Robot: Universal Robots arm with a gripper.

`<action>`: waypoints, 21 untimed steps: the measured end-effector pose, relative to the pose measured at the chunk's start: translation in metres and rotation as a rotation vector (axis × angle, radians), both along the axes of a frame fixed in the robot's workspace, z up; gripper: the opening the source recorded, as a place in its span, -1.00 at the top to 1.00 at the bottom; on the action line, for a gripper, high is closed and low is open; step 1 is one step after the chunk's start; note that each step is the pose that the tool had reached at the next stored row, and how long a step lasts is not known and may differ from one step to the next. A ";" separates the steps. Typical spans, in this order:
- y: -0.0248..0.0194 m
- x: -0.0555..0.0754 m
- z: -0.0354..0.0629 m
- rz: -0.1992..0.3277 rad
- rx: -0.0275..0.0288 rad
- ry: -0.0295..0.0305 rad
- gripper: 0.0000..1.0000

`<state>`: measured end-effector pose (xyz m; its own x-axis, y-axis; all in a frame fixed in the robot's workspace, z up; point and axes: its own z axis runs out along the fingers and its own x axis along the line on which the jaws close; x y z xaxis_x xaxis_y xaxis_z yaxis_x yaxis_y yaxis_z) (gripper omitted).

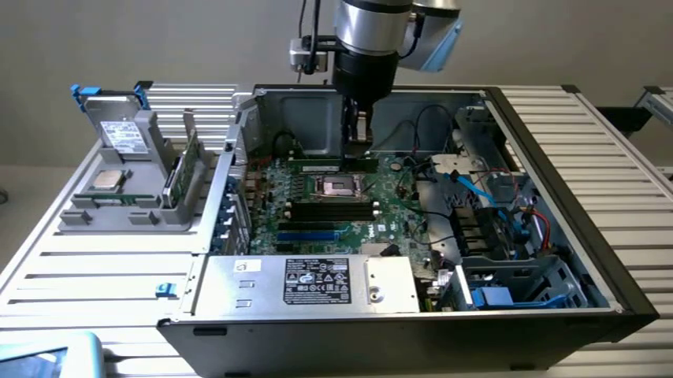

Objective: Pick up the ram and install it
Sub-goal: 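Insert the ram into the slot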

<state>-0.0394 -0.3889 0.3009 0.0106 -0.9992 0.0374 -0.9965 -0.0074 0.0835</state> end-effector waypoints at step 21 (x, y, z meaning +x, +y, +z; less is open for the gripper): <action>-0.0018 0.001 -0.0376 -0.007 -0.0013 0.0001 0.72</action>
